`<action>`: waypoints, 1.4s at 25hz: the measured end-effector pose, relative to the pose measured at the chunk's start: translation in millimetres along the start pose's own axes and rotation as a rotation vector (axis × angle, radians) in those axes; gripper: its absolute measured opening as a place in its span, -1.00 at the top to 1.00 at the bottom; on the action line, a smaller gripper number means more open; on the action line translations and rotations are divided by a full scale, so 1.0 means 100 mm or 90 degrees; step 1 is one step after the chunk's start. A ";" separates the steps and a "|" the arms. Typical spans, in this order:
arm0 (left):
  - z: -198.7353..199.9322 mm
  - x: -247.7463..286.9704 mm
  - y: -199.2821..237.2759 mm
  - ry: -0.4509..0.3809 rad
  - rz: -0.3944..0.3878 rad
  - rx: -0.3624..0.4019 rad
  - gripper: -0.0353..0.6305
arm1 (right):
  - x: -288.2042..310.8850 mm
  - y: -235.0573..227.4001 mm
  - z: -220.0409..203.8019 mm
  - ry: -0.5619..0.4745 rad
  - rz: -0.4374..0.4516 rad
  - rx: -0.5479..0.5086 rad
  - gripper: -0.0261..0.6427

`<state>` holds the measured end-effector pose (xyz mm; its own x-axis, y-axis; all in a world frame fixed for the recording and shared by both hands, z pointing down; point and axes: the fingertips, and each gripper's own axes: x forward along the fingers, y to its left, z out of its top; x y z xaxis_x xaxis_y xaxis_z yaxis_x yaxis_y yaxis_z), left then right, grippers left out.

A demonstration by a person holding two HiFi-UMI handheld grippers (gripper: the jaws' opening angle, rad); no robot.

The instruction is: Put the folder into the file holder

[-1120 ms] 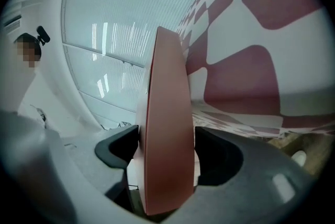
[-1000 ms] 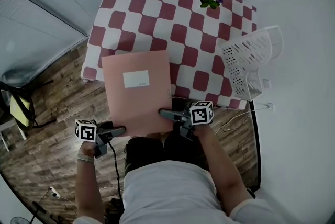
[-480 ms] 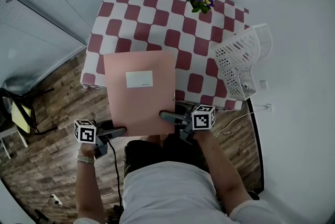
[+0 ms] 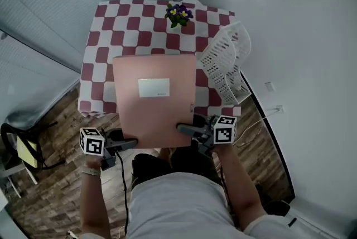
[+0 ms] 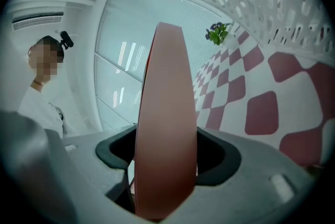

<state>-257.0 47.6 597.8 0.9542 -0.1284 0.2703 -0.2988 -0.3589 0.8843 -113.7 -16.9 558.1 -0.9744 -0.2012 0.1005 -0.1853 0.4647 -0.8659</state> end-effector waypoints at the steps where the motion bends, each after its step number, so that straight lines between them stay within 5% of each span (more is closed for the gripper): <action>1: 0.08 0.06 -0.04 0.008 -0.005 0.016 -0.01 | -0.09 0.03 0.05 -0.007 0.000 -0.007 0.00; 11: 0.68 0.98 -0.55 0.107 -0.054 0.138 -0.01 | -1.15 0.18 0.48 -0.081 -0.044 -0.083 0.00; 19: 1.14 1.85 -1.01 0.104 -0.112 0.172 -0.02 | -2.17 0.31 0.96 -0.266 -0.070 -0.117 0.07; 27: 1.40 2.54 -1.21 0.121 -0.095 0.211 -0.10 | -2.86 0.43 1.12 -0.389 -0.094 -0.205 0.09; 35: 1.62 3.12 -1.29 0.114 -0.049 0.256 -0.11 | -3.38 0.36 1.28 -0.431 -0.130 -0.267 0.09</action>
<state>76.7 -95.9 506.8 0.9512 0.0620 0.3021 -0.1755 -0.6966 0.6956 225.6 -42.0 430.0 -0.6531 -0.7309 -0.1978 -0.5137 0.6196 -0.5934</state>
